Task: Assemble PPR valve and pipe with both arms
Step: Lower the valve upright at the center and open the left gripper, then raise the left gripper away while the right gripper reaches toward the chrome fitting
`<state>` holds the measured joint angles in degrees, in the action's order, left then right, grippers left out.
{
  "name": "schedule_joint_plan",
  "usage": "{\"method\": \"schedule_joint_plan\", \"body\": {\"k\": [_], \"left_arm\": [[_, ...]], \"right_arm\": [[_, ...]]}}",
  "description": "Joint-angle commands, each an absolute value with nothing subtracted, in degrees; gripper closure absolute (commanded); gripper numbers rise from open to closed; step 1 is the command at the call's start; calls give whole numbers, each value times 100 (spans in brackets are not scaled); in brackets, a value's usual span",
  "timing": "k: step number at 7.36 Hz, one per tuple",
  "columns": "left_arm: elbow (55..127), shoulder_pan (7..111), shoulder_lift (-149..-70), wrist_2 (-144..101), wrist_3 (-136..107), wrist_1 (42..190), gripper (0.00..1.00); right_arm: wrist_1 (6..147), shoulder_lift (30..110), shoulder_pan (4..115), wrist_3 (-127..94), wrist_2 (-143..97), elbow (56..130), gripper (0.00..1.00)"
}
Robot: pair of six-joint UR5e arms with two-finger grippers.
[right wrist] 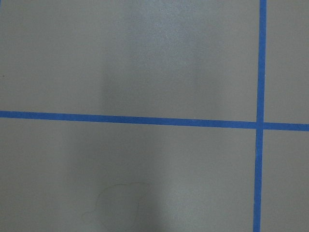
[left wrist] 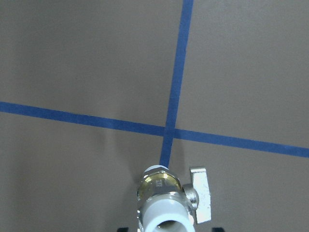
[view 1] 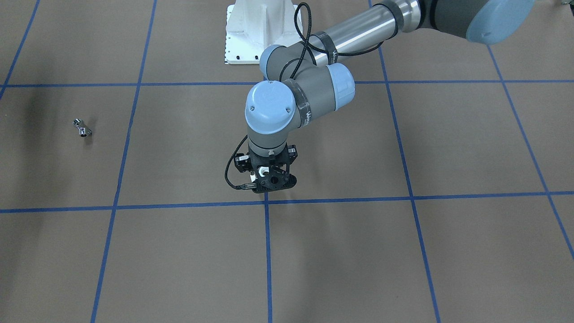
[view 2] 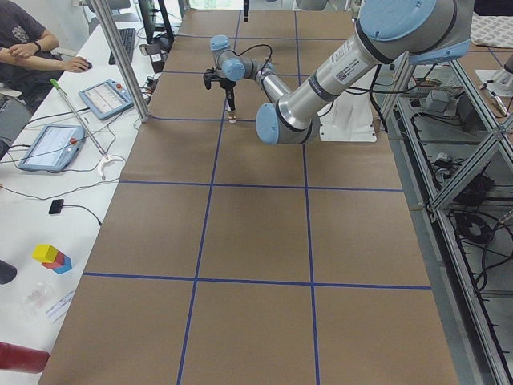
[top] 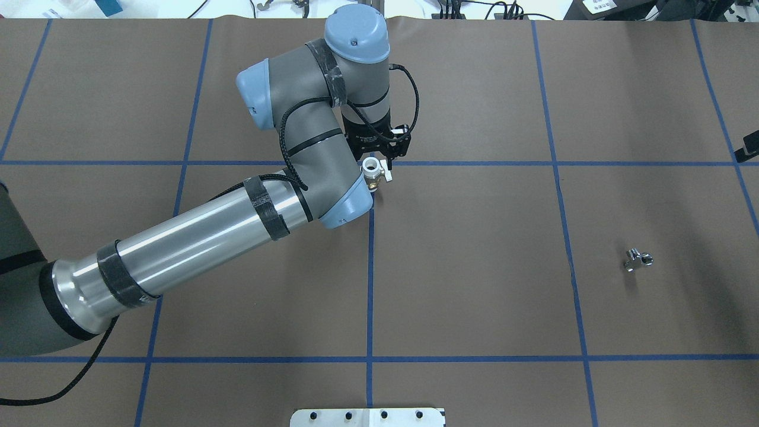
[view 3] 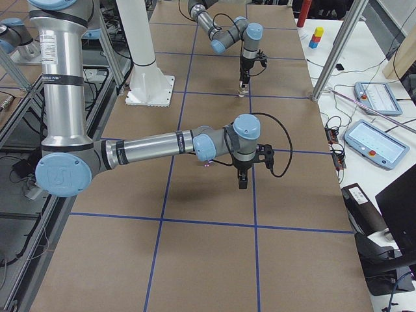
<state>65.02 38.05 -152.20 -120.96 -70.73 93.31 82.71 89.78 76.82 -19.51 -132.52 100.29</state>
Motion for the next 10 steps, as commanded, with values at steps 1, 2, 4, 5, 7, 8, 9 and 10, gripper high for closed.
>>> {"method": "schedule_joint_plan", "body": {"k": [1, 2, 4, 5, 7, 8, 9, 10], "left_arm": [[7088, 3875, -15049, -12137, -7110, 9229, 29], [7980, 3946, -14525, -12146, -7110, 9054, 28], [9652, 4279, -13260, -12155, -7014, 8842, 27], [10103, 4393, -12793, -12164, -6761, 8833, 27], [10650, 4701, -11966, -12408, -6041, 8842, 28], [10765, 4981, -11597, -12810, -5655, 8877, 27], [10810, 5079, -11419, -12945, -5356, 8877, 27], [10802, 5080, -11400, -12929, -5353, 8877, 27]], "right_arm": [[8253, 9017, 7682, -2021, -13254, 10011, 0], [8253, 9052, 7595, -2039, -13280, 10046, 0], [8235, 9079, 7060, -2544, -13280, 10360, 0], [7983, 9105, 6753, -3123, -13193, 10606, 0], [7507, 9351, 5945, -4005, -12939, 11019, 0], [7497, 9404, 5750, -4103, -12885, 11230, 0], [7306, 9718, 5531, -4487, -12746, 11493, 0], [6877, 9964, 5241, -5005, -12387, 11487, 0]]}}
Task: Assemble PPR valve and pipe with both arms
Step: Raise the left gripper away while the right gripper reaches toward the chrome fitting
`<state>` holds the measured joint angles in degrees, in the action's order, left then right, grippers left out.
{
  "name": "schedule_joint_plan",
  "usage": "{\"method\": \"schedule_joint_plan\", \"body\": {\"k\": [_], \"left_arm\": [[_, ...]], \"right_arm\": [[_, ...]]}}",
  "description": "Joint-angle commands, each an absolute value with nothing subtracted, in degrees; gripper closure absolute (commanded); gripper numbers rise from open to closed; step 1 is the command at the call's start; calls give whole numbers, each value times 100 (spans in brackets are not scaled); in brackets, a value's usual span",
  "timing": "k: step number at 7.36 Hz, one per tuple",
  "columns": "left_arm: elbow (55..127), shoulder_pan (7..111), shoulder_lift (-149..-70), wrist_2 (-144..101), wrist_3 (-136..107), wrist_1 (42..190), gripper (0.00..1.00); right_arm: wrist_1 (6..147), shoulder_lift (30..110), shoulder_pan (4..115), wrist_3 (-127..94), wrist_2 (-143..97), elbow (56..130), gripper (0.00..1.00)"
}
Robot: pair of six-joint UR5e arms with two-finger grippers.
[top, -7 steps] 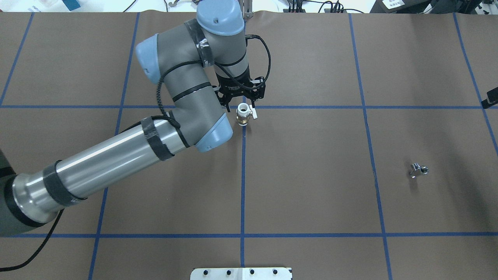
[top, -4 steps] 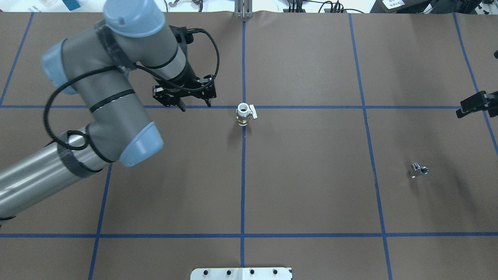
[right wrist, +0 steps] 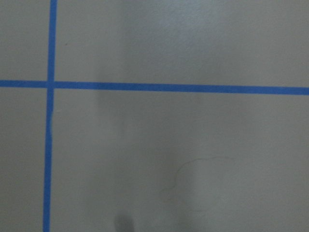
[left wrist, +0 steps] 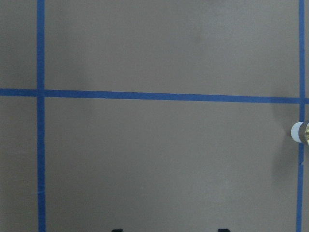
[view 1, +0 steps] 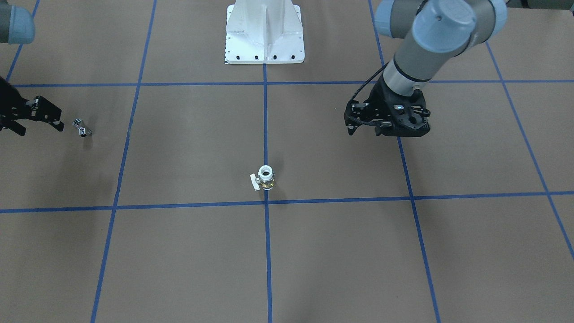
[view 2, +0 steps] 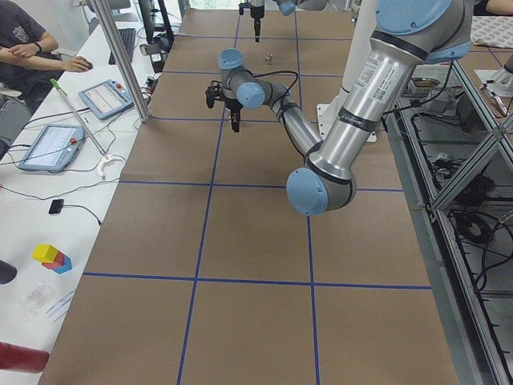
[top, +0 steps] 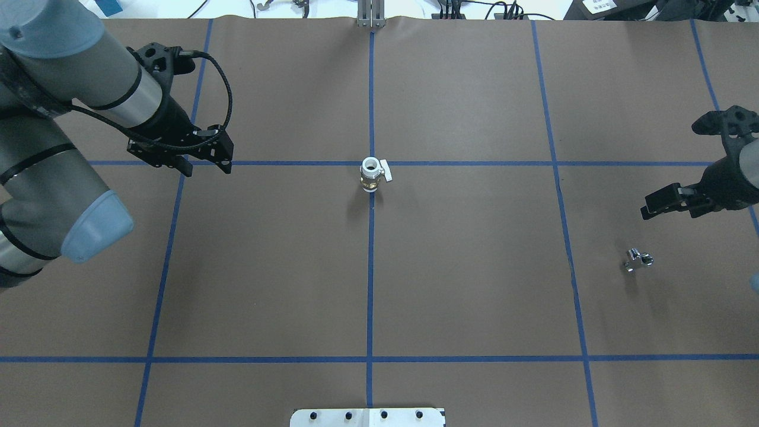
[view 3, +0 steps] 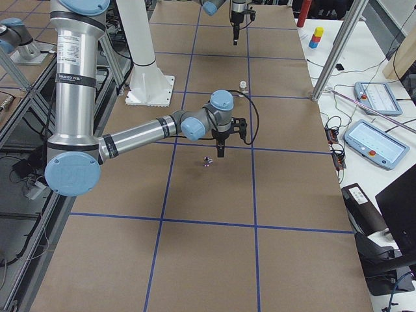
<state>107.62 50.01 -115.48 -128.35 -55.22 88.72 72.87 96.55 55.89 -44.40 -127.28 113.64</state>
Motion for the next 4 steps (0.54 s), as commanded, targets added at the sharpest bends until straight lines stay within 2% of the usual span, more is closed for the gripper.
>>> {"method": "schedule_joint_plan", "body": {"k": [1, 4], "left_arm": [[10802, 5080, -11399, -12920, -5379, 8860, 26], [10749, 5080, -11391, -12902, -5396, 8859, 26]], "right_arm": [[6534, 10071, 4977, -5227, -12201, 11426, 2], [6321, 10020, 4651, -5168, -12042, 11015, 4]]}}
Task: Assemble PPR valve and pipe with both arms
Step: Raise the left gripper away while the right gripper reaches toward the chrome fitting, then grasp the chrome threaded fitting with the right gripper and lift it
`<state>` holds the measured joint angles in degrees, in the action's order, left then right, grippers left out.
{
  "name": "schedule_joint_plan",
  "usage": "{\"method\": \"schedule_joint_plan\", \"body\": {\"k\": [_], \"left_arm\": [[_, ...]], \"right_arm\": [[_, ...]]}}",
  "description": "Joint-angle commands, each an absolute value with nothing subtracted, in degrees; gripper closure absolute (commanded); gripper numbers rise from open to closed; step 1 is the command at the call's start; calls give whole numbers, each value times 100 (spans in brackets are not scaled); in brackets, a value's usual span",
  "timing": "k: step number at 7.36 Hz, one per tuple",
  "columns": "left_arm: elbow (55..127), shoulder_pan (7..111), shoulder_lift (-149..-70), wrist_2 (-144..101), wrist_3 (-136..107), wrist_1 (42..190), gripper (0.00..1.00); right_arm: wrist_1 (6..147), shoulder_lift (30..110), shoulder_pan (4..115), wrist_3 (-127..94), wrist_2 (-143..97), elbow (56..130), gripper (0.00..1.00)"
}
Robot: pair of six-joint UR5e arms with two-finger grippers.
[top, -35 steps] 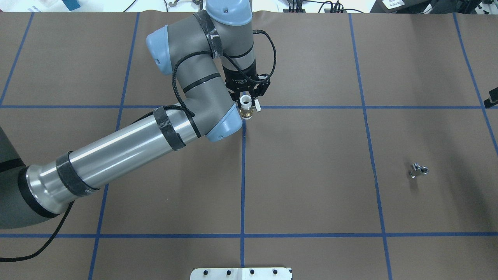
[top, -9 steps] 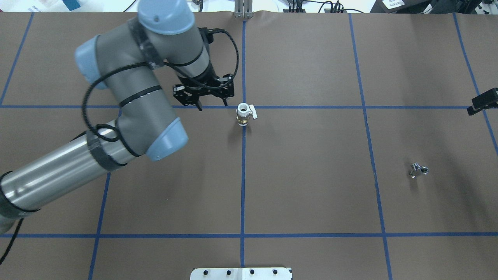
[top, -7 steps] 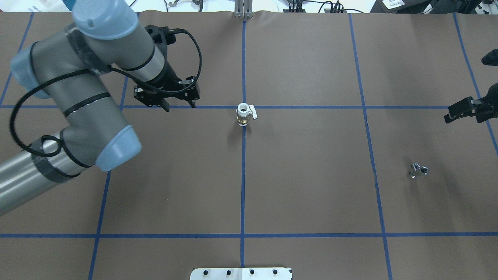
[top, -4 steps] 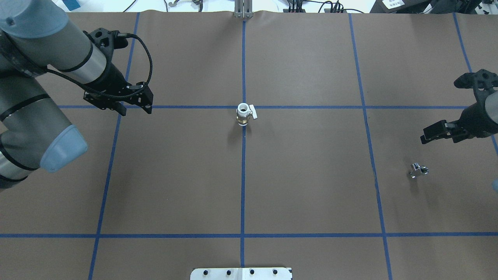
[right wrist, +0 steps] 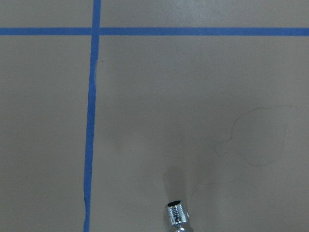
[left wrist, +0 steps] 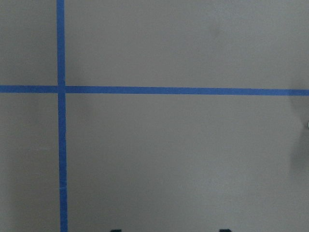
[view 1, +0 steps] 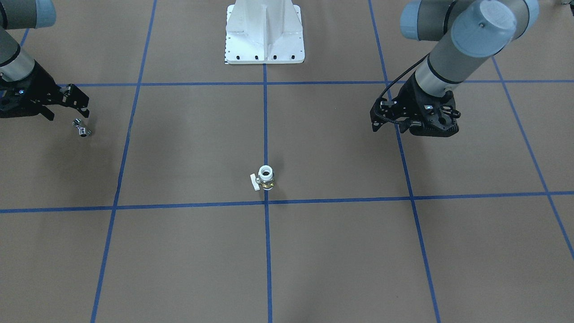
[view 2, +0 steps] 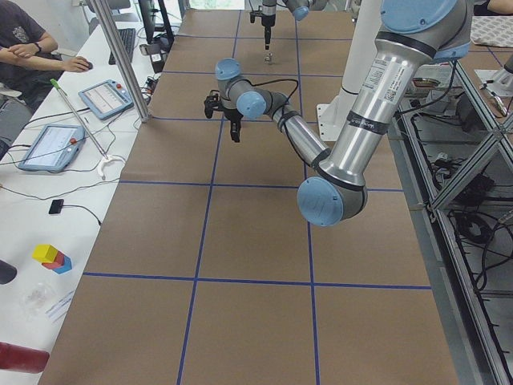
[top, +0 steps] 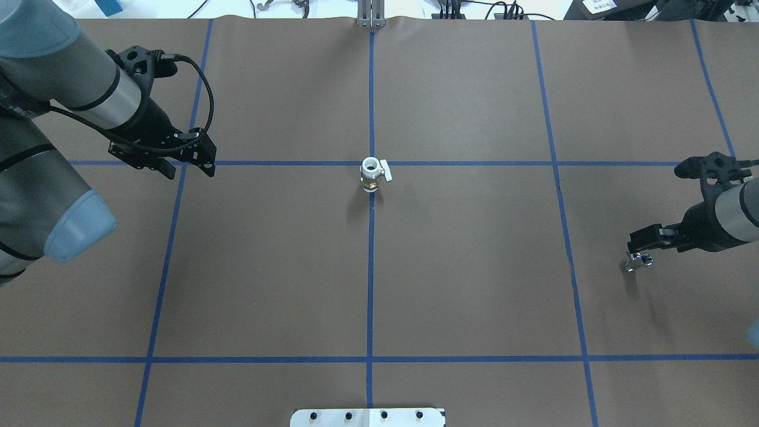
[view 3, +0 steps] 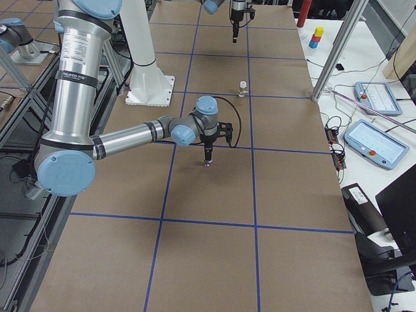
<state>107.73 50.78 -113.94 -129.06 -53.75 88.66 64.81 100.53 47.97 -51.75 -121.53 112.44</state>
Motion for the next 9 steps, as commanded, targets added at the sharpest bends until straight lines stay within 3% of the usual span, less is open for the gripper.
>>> {"method": "schedule_joint_plan", "body": {"k": [1, 2, 4, 7, 9], "left_arm": [[10749, 5080, -11399, -12902, -5423, 8859, 26], [10749, 5080, -11391, -12902, -5423, 8859, 26], [10758, 5080, -11391, -12902, -5432, 8851, 26], [10749, 5080, -11399, -12902, -5432, 8851, 26], [10749, 5071, -11408, -12902, -5493, 8851, 26]], "right_arm": [[5876, 10028, 4641, -5168, -12041, 10734, 5], [5784, 10020, 4623, -5229, -12058, 10679, 8], [5792, 10019, 4597, -5238, -12085, 10670, 24], [5792, 10028, 4579, -5230, -12094, 10661, 79], [5792, 10063, 4579, -5221, -12103, 10661, 100]]}}
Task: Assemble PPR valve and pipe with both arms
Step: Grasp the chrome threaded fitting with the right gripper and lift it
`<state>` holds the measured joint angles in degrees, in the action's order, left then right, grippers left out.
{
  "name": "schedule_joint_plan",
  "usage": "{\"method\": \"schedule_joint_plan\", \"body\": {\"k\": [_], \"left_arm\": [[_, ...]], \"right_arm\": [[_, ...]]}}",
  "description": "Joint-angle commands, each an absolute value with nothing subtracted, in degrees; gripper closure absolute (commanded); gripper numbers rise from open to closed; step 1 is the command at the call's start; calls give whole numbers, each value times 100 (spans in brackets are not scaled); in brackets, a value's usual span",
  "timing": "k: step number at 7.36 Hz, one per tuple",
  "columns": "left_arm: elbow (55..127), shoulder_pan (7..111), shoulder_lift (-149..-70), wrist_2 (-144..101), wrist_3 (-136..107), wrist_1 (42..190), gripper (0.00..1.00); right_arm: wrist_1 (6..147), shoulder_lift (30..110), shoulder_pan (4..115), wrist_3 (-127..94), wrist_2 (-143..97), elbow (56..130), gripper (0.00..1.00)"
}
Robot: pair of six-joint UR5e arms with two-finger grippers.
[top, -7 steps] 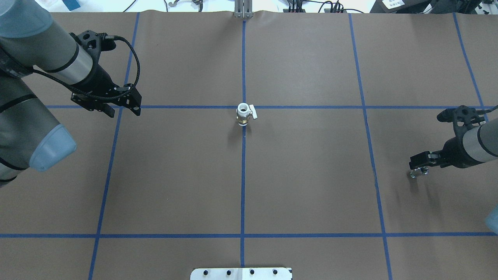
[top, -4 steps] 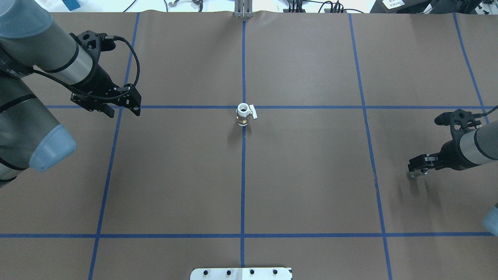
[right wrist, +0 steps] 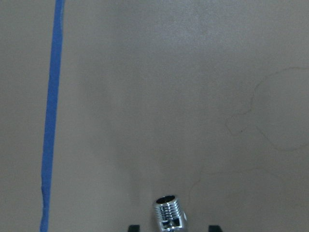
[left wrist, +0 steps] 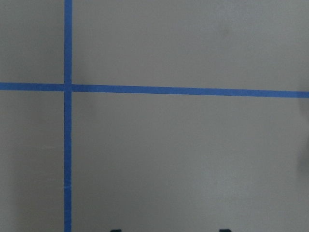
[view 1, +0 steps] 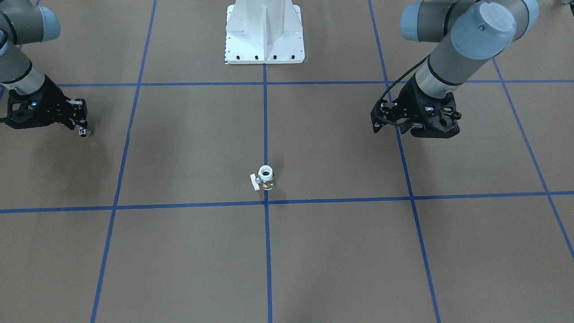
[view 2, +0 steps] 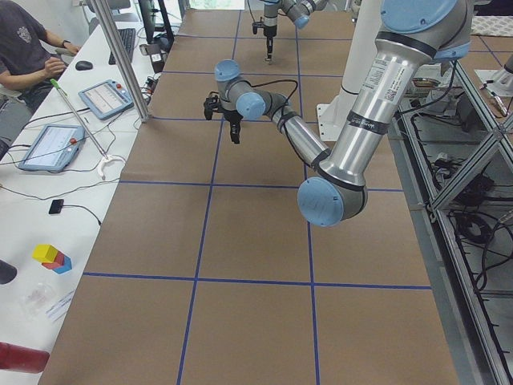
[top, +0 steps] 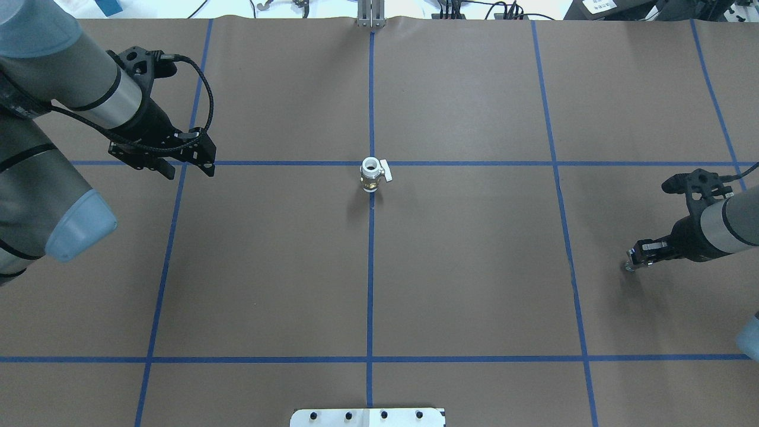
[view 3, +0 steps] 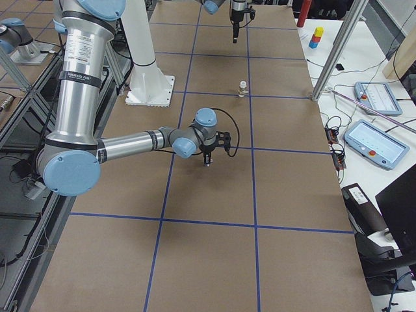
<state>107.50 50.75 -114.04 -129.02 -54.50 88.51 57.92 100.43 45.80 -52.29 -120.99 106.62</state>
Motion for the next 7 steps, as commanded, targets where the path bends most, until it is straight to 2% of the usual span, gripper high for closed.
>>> {"method": "schedule_joint_plan", "body": {"k": [1, 3, 4, 6, 7], "left_arm": [[10749, 5071, -11408, -12902, -5493, 8851, 26], [10784, 5080, -11417, -12920, -5511, 8851, 26], [10810, 5089, -11417, -12937, -5511, 8851, 26], [10802, 5133, -11251, -12929, -5397, 8885, 26], [10802, 5202, -11137, -12903, -5057, 8886, 26]], "right_arm": [[5783, 10063, 4588, -5212, -12137, 10705, 100], [5940, 9985, 4867, -5238, -12635, 10879, 100], [6742, 9593, 5182, -5238, -12891, 11081, 100], [9286, 7535, 5212, -5247, -12736, 11058, 100], [10291, 6358, 5168, -5273, -12535, 10700, 100]]}}
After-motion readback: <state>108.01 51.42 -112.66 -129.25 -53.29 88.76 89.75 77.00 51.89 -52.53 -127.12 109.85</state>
